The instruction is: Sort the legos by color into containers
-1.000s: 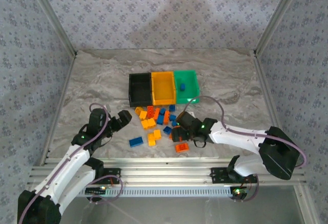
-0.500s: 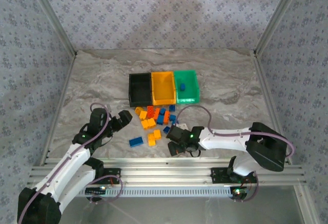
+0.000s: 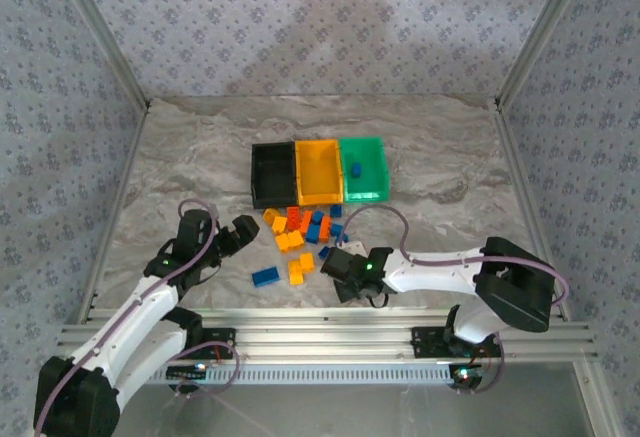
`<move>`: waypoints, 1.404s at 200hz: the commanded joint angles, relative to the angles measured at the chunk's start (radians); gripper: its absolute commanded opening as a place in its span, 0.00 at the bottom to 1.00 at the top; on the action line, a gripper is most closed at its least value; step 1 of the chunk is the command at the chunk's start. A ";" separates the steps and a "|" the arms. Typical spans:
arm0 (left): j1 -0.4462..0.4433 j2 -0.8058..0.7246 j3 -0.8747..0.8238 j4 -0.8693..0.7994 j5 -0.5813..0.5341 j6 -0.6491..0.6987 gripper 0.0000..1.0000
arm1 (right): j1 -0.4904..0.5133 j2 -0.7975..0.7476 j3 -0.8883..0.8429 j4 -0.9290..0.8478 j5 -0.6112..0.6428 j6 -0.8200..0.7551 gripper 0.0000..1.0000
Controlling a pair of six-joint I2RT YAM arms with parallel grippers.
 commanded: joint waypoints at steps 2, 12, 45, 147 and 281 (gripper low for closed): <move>-0.005 0.009 0.014 0.022 0.015 0.012 1.00 | 0.016 -0.023 0.004 -0.027 -0.021 0.013 0.60; -0.005 0.014 0.018 0.022 0.015 0.013 1.00 | 0.017 -0.048 0.009 -0.037 -0.005 0.014 0.59; -0.005 0.027 0.028 0.023 0.015 0.019 1.00 | 0.014 -0.132 0.042 -0.098 0.021 0.002 0.57; -0.007 0.015 0.033 0.015 0.025 0.046 1.00 | -0.326 0.196 0.595 0.042 0.055 -0.316 0.57; -0.049 0.108 0.137 -0.053 0.057 0.143 0.99 | -0.456 0.459 0.911 0.073 0.054 -0.287 0.92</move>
